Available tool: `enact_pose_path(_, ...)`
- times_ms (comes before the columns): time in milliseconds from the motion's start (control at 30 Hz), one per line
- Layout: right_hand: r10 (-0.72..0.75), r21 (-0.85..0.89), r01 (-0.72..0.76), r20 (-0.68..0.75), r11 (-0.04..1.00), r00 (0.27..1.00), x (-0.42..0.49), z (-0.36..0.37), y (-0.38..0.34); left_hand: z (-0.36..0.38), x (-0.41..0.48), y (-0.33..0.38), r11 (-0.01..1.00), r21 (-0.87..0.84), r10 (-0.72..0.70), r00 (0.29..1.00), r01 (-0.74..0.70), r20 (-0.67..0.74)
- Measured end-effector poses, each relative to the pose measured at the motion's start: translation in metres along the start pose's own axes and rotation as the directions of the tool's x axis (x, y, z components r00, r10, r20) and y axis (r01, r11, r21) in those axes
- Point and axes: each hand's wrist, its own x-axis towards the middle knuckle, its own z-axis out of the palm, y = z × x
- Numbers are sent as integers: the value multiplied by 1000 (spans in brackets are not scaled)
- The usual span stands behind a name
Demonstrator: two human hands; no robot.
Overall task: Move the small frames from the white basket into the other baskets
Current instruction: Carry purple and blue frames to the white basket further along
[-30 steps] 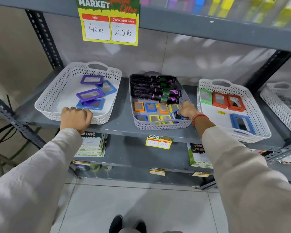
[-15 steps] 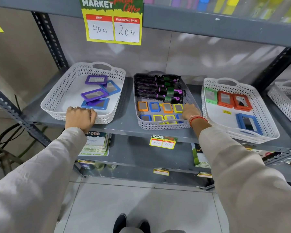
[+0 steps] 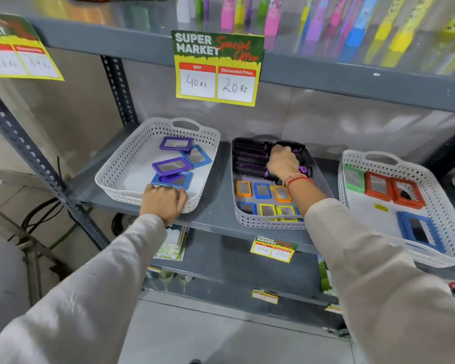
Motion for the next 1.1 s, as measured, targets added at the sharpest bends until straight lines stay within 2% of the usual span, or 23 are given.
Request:
enact_pose_path(233,-184,195,166,80,967,980,17,23,-73,2,11,27,993,-116,33,993,-20,113)
enact_pose_path(400,-318,329,276,82,903,944,27,48,-117,4,12,24,995,-64,85,986,-77,140)
enact_pose_path(600,-353,438,245,185,865,917,44,76,-161,6,11,23,997,-22,82,989,-80,127)
enact_pose_path(733,-427,410,282,320,867,846,54,93,-169,6,10,23,997,-3,77,989,-78,125)
enact_pose_path(800,-463,414,313,334,855,821,61,101,-170,7,11,23,998,-11,69,990,-68,126)
enact_pose_path(967,-486,449,330,295,830,822,80,124,-178,12,13,23,998,-2,60,988,-61,139)
enact_pose_path(1100,-484,351,379,289,856,826,84,130,-184,12,14,24,998,-5,62,986,-62,155)
